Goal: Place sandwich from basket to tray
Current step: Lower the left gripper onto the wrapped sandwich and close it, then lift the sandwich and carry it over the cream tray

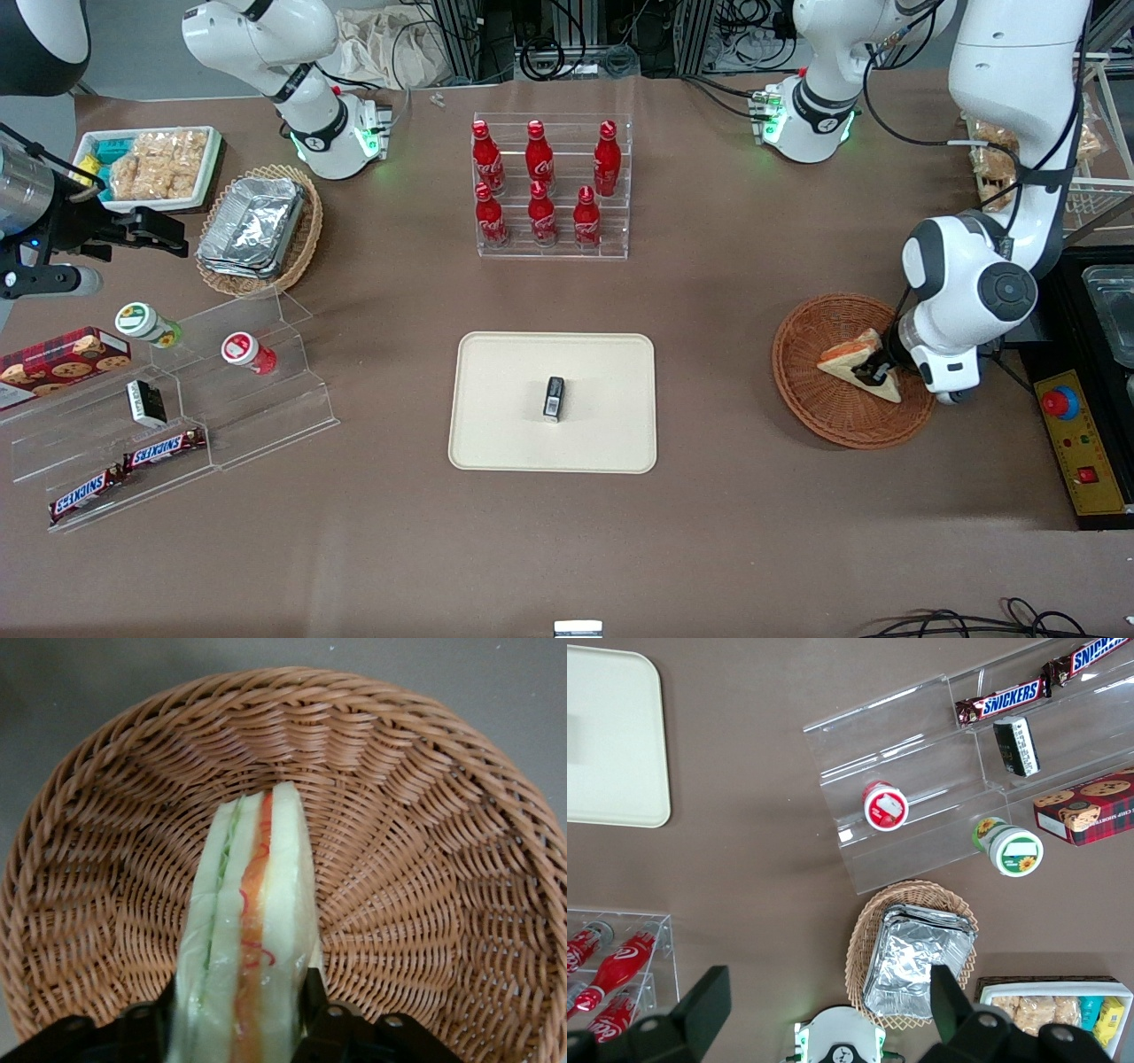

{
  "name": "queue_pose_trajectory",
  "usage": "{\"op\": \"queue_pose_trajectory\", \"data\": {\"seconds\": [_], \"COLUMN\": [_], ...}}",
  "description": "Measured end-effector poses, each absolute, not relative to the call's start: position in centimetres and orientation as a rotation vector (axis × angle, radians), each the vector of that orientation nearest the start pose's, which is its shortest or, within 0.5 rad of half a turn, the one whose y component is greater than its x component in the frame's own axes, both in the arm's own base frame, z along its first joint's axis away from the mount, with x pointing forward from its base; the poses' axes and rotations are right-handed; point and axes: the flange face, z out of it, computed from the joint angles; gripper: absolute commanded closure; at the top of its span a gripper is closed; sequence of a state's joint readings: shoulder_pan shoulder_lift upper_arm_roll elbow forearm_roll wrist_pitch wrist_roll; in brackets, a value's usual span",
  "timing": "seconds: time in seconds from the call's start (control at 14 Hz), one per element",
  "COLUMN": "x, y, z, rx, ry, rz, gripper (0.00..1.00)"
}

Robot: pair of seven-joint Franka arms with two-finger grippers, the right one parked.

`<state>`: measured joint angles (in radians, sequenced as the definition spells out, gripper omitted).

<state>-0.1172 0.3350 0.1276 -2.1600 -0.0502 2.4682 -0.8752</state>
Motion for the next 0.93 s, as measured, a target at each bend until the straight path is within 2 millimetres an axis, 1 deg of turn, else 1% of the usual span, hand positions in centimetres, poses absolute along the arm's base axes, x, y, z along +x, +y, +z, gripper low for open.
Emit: {"op": "queue_pose_trajectory", "data": {"seconds": [0.07, 0.14, 0.21, 0.29, 0.36, 0.5, 0.57, 0.64, 0.71, 0.79, 0.86, 0.93], "x": [56.6, 56.8, 57.0, 57.2, 57.4, 57.7, 58.1, 58.5, 59.0, 59.4, 59.7, 59.8], "y": [0.6, 0.6, 0.5, 0.5, 0.3, -0.6, -1.6, -3.2, -5.1, -7.3, -9.9, -12.5], "z": [24.3, 25.0, 26.4, 28.4, 31.0, 36.8, 39.8, 42.3, 44.1, 45.3, 45.8, 45.8], "rx": [-2.801, -2.807, -2.817, -2.834, -2.865, -2.954, -3.025, -3.096, -3.146, -3.181, -3.207, -3.229], "ry": [-1.387, -1.391, -1.392, -1.374, -1.318, -1.154, -1.059, -0.957, -0.867, -0.793, -0.724, -0.659], "rz": [0.016, -0.003, -0.024, -0.031, -0.016, 0.044, 0.064, 0.063, 0.048, 0.032, 0.023, 0.029], "gripper": [1.0, 1.0, 1.0, 1.0, 1.0, 1.0, 1.0, 1.0, 1.0, 1.0, 1.0, 1.0]}}
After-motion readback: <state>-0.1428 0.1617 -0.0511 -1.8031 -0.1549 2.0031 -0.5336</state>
